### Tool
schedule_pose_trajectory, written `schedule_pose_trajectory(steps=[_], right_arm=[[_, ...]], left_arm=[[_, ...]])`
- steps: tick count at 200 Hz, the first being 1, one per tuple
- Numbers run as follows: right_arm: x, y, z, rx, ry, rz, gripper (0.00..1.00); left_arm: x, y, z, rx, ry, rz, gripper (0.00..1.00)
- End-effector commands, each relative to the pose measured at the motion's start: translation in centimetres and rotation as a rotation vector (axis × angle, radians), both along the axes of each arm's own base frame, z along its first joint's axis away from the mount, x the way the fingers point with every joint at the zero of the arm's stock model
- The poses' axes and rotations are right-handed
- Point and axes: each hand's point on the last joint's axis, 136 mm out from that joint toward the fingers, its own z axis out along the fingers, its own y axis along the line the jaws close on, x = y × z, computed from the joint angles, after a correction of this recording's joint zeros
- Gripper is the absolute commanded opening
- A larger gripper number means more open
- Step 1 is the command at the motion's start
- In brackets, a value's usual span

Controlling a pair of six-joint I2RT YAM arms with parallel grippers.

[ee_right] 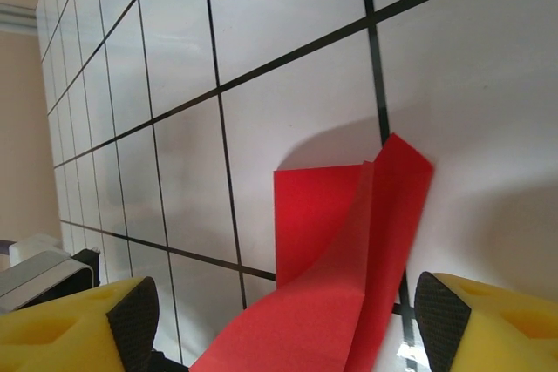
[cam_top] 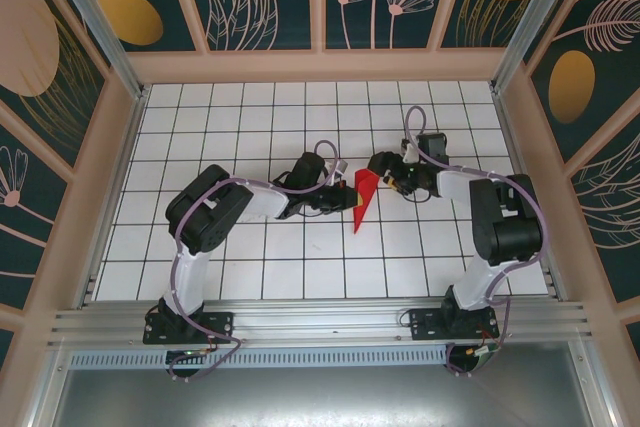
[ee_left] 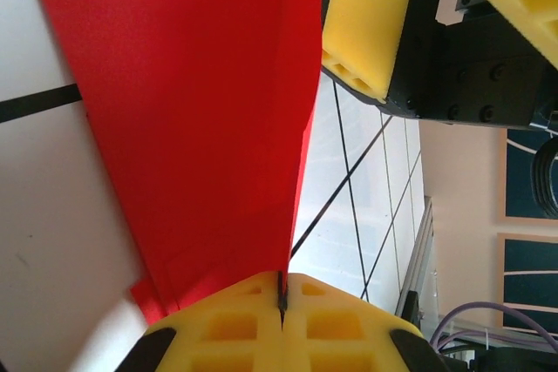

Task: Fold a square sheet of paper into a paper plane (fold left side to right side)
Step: Fold the wing for the fifth time at the center of the table.

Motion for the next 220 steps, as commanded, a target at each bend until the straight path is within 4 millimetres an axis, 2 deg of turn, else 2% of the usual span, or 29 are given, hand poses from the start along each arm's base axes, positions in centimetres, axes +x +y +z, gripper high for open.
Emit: schedule_pose_trajectory(steps=[1,70,156,220], right_arm=[[1.1,1.1,0.9,0.039,-0.028,0.020,0.79],[1.2,2.5,-0.1,0.041,-0.002,0.053,0.79],[0.5,1.6,-3.0,-0.060,0.107,0.036,0.79],[0.2,1.5,-4.0,-0.090,0.132,0.040,0.79]], left_arm=[[0.3,-0.2,1.7,-0.035,-0.034,0.016,0.03],[0.1,0.0,1.0,-0.032,-0.014,0.023,0.03],[-0.2,0.2,-0.3,-0.046,0.048,0.046,0.02],[-0.4,0.6,-2.0,-0.014,0.097,0.071,0.01]])
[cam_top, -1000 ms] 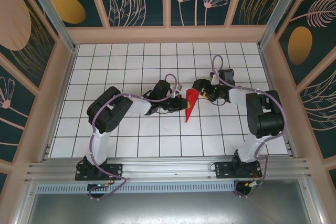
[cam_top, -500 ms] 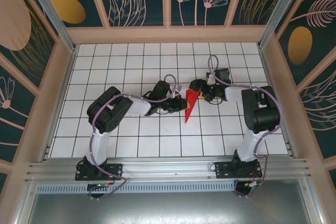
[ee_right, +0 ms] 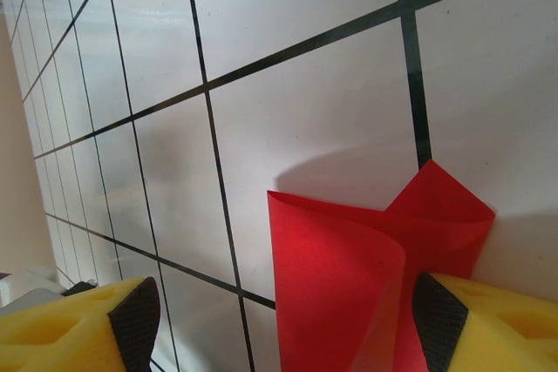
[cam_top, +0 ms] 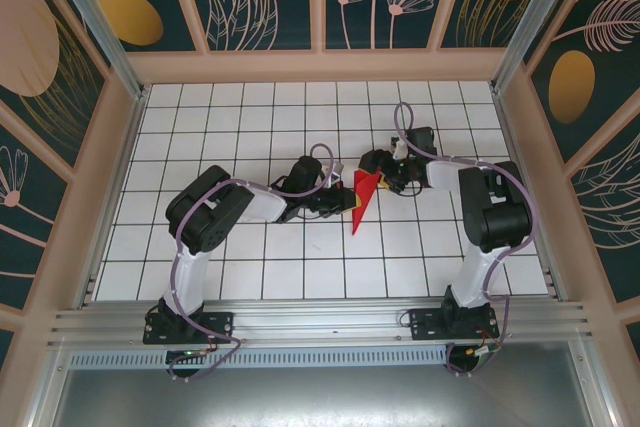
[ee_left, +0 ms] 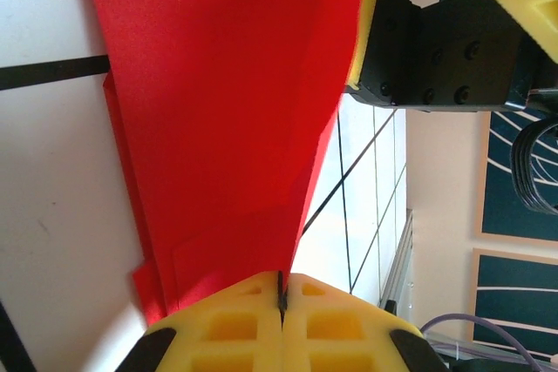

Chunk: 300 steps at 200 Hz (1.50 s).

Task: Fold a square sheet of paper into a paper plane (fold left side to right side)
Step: Fold the wing for the fifth time at the center of the table.

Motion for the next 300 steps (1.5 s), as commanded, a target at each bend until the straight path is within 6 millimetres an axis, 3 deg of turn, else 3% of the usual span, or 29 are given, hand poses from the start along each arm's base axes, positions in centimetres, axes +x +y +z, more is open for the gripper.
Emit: schedule_pose_trajectory(steps=[1,113,160,206,218,236,273,300], right_arm=[[-0.7,-0.3,-2.3,-0.063,0.055,0.004,0.79],[-0.7,-0.1,-1.9,-0.056,0.035,0.008,0.79],[0.8,-0.2,2.0,-0.027,-0.102,-0.010,0.81],[1.1,-0.8,4.0,-0.039,-0.152,-0.031,0.81],[1.1,-1.0,4.6,-0.046,-0.169,-0.038,0.77],[0.7,-0.6,5.3,-0.017,-0.177,-0.021,0.62],[-0.8,1.1,3.4,0.037,-0.116,0.043,0.40],[-0.6,1.6,2.5,0.052,-0.102,0.051,0.35]], left_arm=[[-0.2,0.3,-1.7,0.017,0.032,0.018,0.01],[-0.8,0.6,-3.6,0.064,0.078,0.022,0.00],[-1.0,0.9,-5.0,0.094,0.102,0.027,0.00],[-0.9,1.0,-5.5,0.110,0.105,0.027,0.00],[-0.9,1.0,-5.6,0.112,0.105,0.028,0.00],[-0.9,1.0,-5.5,0.113,0.104,0.030,0.00],[-0.9,1.2,-5.6,0.116,0.102,0.040,0.00],[-1.0,1.3,-5.8,0.121,0.107,0.043,0.00]])
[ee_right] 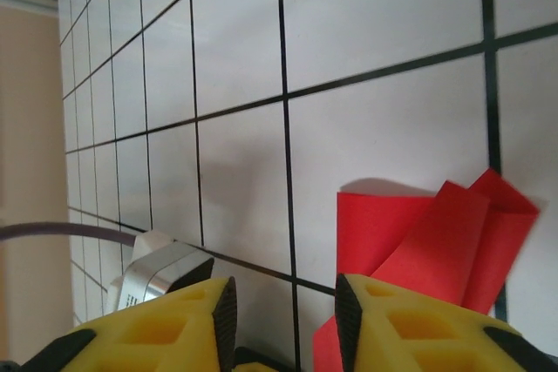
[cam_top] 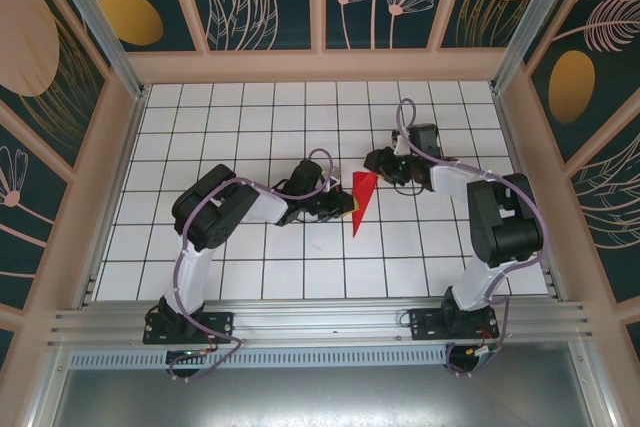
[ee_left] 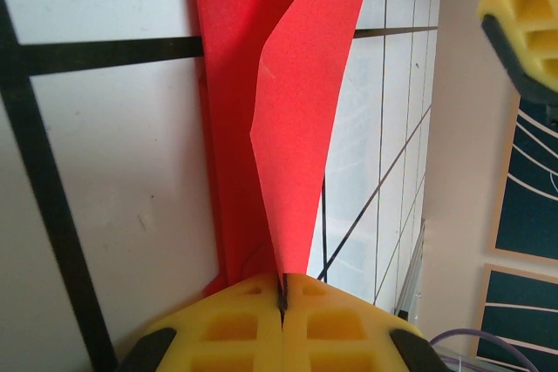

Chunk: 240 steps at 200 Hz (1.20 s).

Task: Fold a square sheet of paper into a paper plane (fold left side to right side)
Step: Fold the wing for the fifth time at the center of the table.

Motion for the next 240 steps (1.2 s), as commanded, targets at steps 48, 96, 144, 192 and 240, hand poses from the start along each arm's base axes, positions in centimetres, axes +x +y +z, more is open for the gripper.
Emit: schedule_pose_trajectory(steps=[48,96,144,192,240], right_arm=[[0.7,0.6,-2.9,-0.018,0.031,0.017,0.32],[0.8,-0.1,-4.5,-0.067,0.066,0.002,0.31],[0.3,-0.8,-6.6,-0.116,0.145,-0.013,0.31],[-0.4,-1.5,-8.3,-0.183,0.220,-0.011,0.30],[-1.2,-2.2,-9.7,-0.251,0.265,-0.003,0.30]], left_arm=[[-0.9,1.1,-3.7,0.094,0.052,0.020,0.00],[-0.9,1.1,-3.8,0.095,0.054,0.018,0.00],[-0.9,1.0,-3.7,0.092,0.051,0.018,0.00],[-1.3,1.2,-3.9,0.087,0.056,0.014,0.00],[-1.1,1.4,1.0,0.005,-0.066,0.010,0.20]])
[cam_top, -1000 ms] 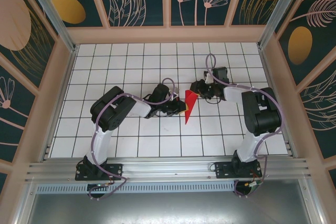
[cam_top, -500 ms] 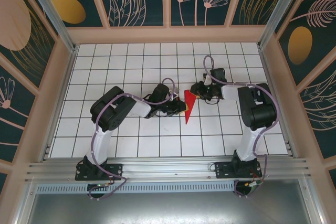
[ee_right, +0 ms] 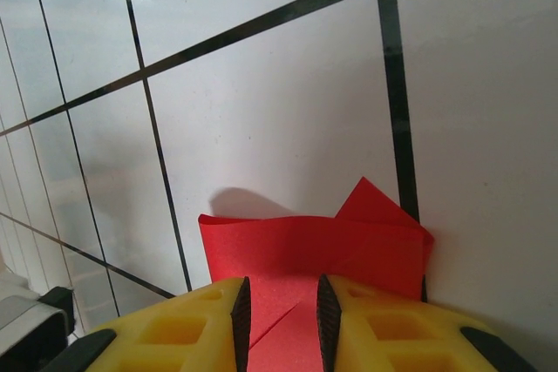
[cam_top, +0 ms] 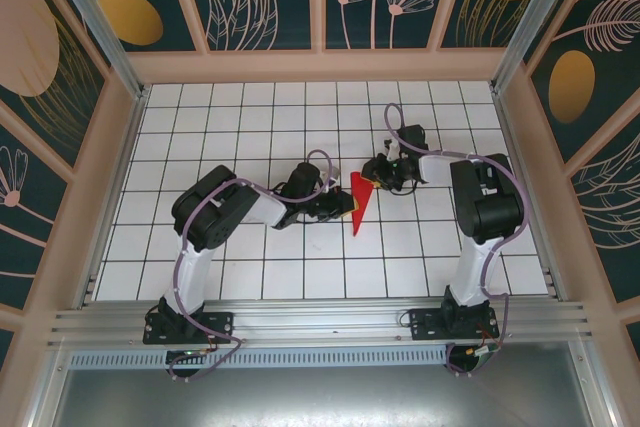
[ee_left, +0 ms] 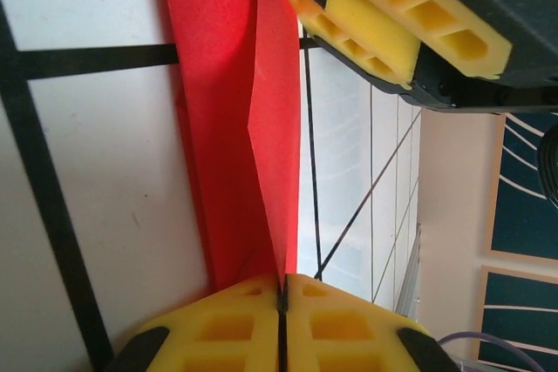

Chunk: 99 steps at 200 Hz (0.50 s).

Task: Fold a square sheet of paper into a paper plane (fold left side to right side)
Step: Fold the wing for the fifth time at the center of the table.

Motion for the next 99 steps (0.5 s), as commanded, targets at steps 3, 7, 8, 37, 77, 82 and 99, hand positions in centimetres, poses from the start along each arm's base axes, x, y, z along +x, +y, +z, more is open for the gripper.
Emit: schedule_pose_trajectory(steps=[3,7,8,37,77,82,99], right_arm=[[-1.6,-2.0,-4.0,-0.140,0.094,-0.014,0.30],[-1.6,-2.0,-4.0,-0.139,0.093,-0.015,0.30],[-1.6,-2.0,-4.0,-0.139,0.093,-0.014,0.30],[-1.5,-1.5,-3.7,-0.122,0.082,-0.008,0.29],[-1.4,-1.3,-3.5,-0.119,0.076,-0.002,0.29],[-1.4,-1.2,-3.5,-0.119,0.076,-0.002,0.29],[-1.4,-1.1,-3.5,-0.116,0.075,0.002,0.29]], left_arm=[[-1.1,1.2,0.9,0.025,-0.028,-0.003,0.23],[-1.0,1.3,1.4,0.021,-0.038,-0.001,0.27],[-1.1,1.3,1.5,0.020,-0.040,-0.001,0.28],[-0.8,2.6,3.8,0.044,-0.093,0.028,0.37],[-1.1,1.0,7.1,-0.017,-0.135,-0.055,0.31],[-1.3,0.5,7.2,-0.025,-0.131,-0.075,0.30],[-1.8,-0.9,6.5,-0.030,-0.105,-0.117,0.29]])
